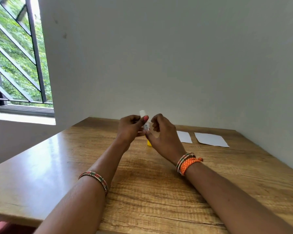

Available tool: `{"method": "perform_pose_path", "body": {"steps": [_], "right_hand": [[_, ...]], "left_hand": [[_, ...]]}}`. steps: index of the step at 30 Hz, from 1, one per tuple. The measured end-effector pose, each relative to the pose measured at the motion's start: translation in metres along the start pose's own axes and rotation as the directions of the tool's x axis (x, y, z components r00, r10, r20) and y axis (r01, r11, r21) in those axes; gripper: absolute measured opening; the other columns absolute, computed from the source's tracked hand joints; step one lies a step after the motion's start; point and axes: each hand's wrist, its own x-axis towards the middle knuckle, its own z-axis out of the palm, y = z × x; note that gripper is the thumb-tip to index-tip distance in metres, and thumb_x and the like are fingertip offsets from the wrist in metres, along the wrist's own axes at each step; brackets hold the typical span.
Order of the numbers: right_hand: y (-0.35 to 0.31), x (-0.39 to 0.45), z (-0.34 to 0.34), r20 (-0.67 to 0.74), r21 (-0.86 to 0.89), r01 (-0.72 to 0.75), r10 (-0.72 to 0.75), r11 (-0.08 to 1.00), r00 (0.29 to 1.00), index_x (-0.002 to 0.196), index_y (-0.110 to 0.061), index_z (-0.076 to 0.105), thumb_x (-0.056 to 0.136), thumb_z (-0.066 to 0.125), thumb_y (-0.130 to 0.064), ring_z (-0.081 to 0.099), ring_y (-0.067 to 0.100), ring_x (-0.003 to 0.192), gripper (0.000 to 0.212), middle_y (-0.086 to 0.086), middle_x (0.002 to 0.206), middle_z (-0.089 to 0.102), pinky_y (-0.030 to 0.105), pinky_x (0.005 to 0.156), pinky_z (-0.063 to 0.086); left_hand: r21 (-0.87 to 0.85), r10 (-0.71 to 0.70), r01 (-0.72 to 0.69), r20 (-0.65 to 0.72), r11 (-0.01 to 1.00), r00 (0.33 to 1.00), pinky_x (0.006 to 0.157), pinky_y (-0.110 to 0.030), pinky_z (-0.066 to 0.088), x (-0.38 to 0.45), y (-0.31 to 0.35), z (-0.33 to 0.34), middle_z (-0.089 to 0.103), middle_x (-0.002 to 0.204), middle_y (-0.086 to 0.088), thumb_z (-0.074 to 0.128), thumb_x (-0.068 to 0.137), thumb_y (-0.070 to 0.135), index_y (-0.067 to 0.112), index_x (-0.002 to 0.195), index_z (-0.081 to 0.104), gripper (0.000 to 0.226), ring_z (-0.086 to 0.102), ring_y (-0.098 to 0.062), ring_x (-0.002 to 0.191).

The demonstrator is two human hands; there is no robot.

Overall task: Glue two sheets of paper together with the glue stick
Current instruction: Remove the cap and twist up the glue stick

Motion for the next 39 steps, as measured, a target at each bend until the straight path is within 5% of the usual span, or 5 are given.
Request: {"method": "perform_pose_path", "body": {"steps": [15,21,25,32,39], "right_hand": [[0.002,0.007,0.005,0.027,0.132,-0.3,0.299,0.945,0.954,0.099,-0.005,0.067,0.084,0.067,-0.02,0.057,0.012,0.075,0.021,0.006,0.087,0.066,0.018,0.06,0.039],[0.003,0.013,-0.009,0.307,0.41,-0.437,0.33,0.801,0.893,0.1,0.0,0.065,0.091,0.057,-0.013,0.059,0.018,0.069,0.019,0.005,0.074,0.063,0.039,0.075,0.056],[0.004,0.014,-0.007,0.137,0.37,-0.432,0.411,0.823,0.901,0.095,-0.006,0.062,0.081,0.071,-0.02,0.067,0.022,0.073,0.022,0.009,0.083,0.067,0.037,0.071,0.058],[0.002,0.017,-0.005,0.031,0.32,-0.414,0.427,0.852,0.904,0.086,-0.009,0.06,0.073,0.078,-0.025,0.064,0.022,0.073,0.028,0.01,0.082,0.067,0.037,0.066,0.054],[0.004,0.02,-0.015,0.345,0.525,-0.516,0.385,0.677,0.856,0.103,0.003,0.06,0.088,0.061,-0.011,0.067,0.021,0.074,0.02,0.013,0.083,0.067,0.031,0.073,0.059]], "left_hand": [[-0.125,0.044,-0.035,0.07,0.992,0.997,0.075,-0.025,0.058,0.008,-0.002,0.008,0.069,0.087,-0.007,0.06,0.087,0.007,-0.002,0.11,0.063,0.025,0.068,-0.011,0.075],[-0.306,0.007,0.06,0.211,0.95,0.977,0.073,-0.022,0.057,0.007,0.004,-0.002,0.07,0.09,-0.001,0.05,0.093,0.013,0.005,0.108,0.063,0.021,0.068,-0.008,0.073],[-0.384,-0.051,0.153,0.261,0.911,0.964,0.067,-0.024,0.058,0.005,0.005,0.002,0.07,0.099,-0.008,0.052,0.092,0.016,0.004,0.106,0.064,0.022,0.065,-0.016,0.083],[-0.16,0.016,0.011,0.167,0.987,0.986,0.074,-0.021,0.05,0.004,0.007,0.012,0.073,0.094,-0.001,0.059,0.089,0.02,0.016,0.093,0.069,0.012,0.066,-0.005,0.082],[-0.102,0.016,0.005,0.21,0.995,0.978,0.093,-0.037,0.038,0.002,0.007,0.008,0.073,0.084,0.013,0.051,0.092,0.024,0.021,0.093,0.068,0.017,0.062,-0.007,0.096]]}}
